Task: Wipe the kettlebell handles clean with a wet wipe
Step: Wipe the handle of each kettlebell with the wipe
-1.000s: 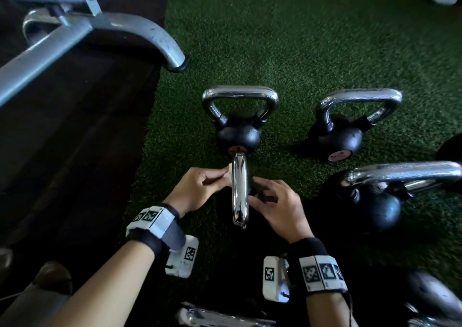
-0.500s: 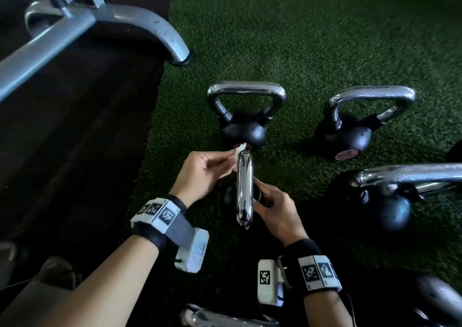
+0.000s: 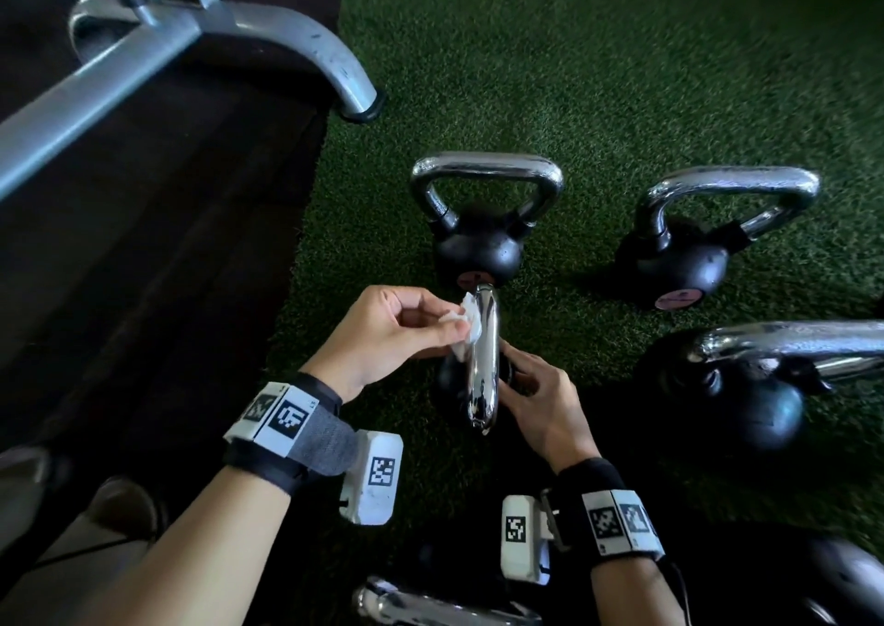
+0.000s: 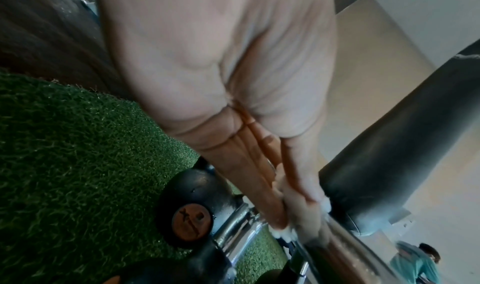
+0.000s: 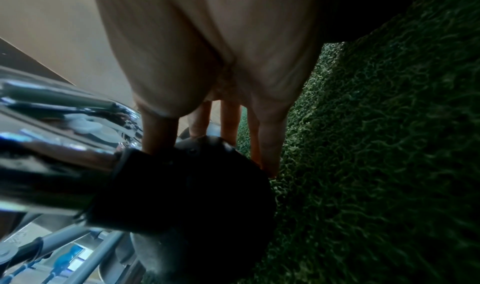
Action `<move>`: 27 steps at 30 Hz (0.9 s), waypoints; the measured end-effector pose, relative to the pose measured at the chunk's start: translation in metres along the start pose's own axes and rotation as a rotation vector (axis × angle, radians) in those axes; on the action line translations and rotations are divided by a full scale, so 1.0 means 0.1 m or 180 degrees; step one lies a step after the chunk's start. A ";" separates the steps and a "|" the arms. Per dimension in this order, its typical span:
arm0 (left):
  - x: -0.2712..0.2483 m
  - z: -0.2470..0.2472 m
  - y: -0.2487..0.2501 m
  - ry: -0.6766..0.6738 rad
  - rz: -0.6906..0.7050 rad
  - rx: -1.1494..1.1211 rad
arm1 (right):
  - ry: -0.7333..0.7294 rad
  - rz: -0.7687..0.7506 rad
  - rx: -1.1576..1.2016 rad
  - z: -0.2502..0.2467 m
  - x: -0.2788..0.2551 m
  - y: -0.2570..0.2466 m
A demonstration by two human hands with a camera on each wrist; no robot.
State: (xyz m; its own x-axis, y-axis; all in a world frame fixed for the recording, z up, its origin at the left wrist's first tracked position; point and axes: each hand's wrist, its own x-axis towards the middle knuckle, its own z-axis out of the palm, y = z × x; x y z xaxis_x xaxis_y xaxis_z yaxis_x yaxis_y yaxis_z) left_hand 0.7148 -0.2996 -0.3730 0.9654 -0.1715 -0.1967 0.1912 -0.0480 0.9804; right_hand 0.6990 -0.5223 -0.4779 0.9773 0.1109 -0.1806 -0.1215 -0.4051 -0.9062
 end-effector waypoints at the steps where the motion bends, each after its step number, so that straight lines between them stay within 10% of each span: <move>1: -0.01 -0.01 0.00 -0.0073 -0.0033 0.0038 | -0.0014 0.0019 0.0040 0.00 0.01 0.01; 6: -0.18 -0.01 -0.02 -0.0799 -0.0059 0.0441 | -0.0101 0.0069 0.0254 -0.03 0.02 0.06; 27: -0.45 0.01 -0.19 0.0043 0.0352 0.1612 | 0.0150 -0.0181 -0.0540 -0.21 -0.02 -0.27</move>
State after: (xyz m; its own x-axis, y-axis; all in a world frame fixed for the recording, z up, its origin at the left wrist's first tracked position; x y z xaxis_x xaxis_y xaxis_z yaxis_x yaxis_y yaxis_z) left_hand 0.6679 -0.2923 -0.3830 0.9778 -0.1898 -0.0887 -0.0188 -0.5012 0.8651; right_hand 0.7038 -0.5306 -0.4446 0.9893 0.0969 -0.1090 -0.0385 -0.5471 -0.8362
